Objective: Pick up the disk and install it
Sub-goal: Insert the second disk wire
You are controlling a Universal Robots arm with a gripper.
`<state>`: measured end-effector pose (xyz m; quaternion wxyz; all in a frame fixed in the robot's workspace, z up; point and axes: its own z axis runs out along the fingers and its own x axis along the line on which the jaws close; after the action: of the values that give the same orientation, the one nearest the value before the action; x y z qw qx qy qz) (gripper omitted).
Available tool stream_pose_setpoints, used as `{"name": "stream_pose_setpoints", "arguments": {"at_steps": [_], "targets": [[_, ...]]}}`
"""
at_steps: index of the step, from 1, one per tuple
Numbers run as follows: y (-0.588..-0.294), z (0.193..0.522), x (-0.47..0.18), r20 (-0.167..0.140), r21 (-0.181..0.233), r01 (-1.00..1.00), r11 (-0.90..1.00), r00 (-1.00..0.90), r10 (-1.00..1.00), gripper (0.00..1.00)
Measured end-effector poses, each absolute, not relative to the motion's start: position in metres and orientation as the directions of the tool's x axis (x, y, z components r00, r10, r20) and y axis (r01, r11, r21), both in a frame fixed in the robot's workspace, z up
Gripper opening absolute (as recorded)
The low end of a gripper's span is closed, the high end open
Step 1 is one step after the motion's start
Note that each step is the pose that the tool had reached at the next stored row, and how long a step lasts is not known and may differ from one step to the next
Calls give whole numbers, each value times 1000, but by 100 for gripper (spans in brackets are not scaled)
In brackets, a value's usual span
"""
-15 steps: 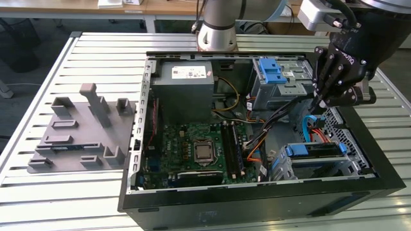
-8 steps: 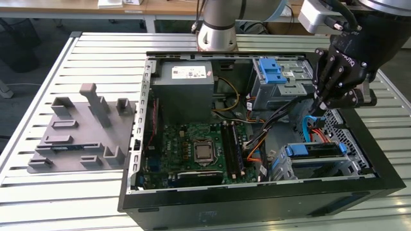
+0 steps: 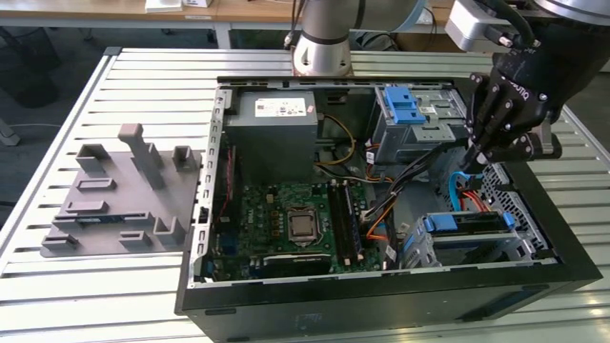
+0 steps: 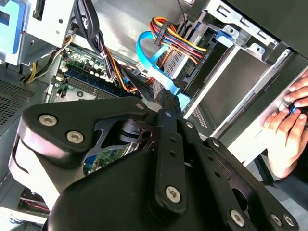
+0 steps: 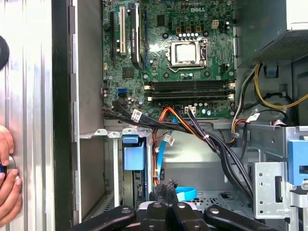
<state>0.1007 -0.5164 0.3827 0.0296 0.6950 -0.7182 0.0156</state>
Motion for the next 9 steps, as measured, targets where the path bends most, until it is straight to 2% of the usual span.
{"name": "stream_pose_setpoints", "arguments": {"at_steps": [9], "targets": [[-518,382,102,64,19,-999,34,-32,-997,10]]}}
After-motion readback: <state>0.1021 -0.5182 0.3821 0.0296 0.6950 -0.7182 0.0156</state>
